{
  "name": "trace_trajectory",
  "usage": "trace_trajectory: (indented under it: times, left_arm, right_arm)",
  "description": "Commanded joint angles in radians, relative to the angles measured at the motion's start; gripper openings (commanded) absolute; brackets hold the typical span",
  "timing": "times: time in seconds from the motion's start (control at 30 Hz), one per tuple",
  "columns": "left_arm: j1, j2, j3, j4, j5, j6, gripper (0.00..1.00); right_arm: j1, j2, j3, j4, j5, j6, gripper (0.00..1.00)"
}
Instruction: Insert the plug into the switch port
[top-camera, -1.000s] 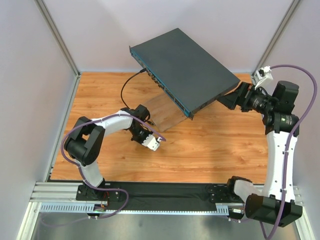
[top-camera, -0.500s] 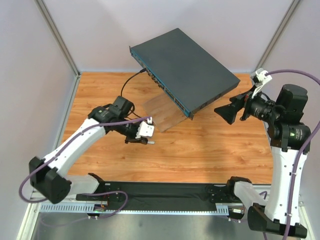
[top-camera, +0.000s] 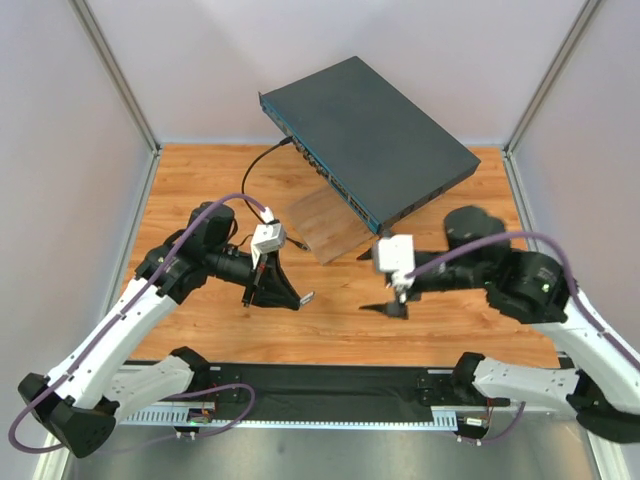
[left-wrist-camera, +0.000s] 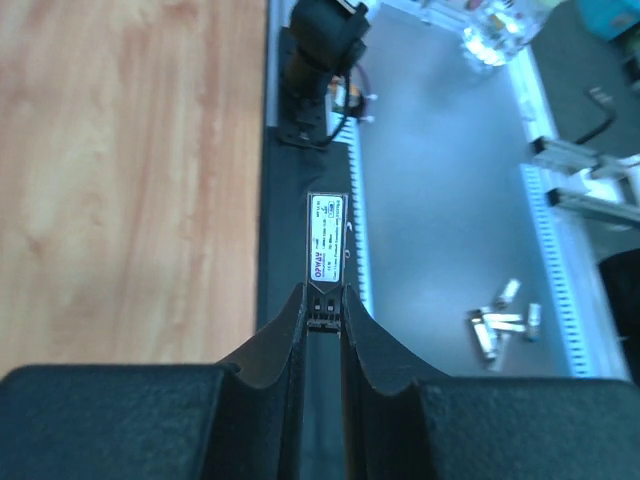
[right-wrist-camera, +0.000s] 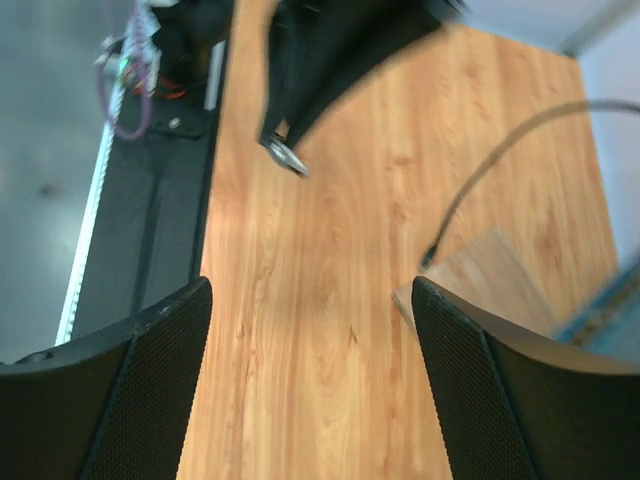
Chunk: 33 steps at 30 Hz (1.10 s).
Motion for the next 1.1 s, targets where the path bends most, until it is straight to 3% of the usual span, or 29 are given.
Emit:
trace_trajectory:
  times: [0.0,0.1,0.3,0.73,0.83,0.93,0.97,1.0,1.03,1.07]
  left_arm:
    - [0.016,-0.023,-0.107,0.143,0.128,-0.288,0.00]
    - [0.018,-0.027,-0.133,0.139,0.155,-0.309,0.00]
    - [0.018,-0.030,-0.168,0.136,0.191,-0.345,0.00]
    - [0.016,-0.041,-0.188,0.160,0.191,-0.380,0.00]
    - [0.016,-0.036,-0.179,0.159,0.186,-0.371,0.00]
    - [0.016,-0.033,-0.176,0.157,0.183,-0.362,0.00]
    - [0.016,-0.033,-0.170,0.156,0.174,-0.359,0.02]
    - [0.017,-0.036,-0.165,0.153,0.169,-0.343,0.08]
    - [0.018,-0.039,-0.156,0.130,0.162,-0.322,0.31]
    - [0.019,-0.041,-0.123,0.105,0.139,-0.296,0.39]
  right_arm:
    - [0.218,0.049,-0.041,0.082,0.258,-0.211,0.80]
    - [0.375,0.094,-0.078,0.123,0.320,-0.306,0.75]
    - [0.481,0.152,-0.126,0.189,0.375,-0.395,0.61]
    - [0.513,0.237,-0.135,0.218,0.420,-0.459,0.39]
    - [0.519,0.246,-0.146,0.215,0.426,-0.464,0.30]
    - [0.521,0.250,-0.146,0.208,0.431,-0.449,0.12]
    - [0.519,0.247,-0.144,0.205,0.432,-0.439,0.00]
    - [0.518,0.247,-0.144,0.199,0.437,-0.432,0.00]
    - [0.515,0.247,-0.141,0.195,0.440,-0.418,0.00]
    - [0.507,0.243,-0.138,0.182,0.441,-0.385,0.00]
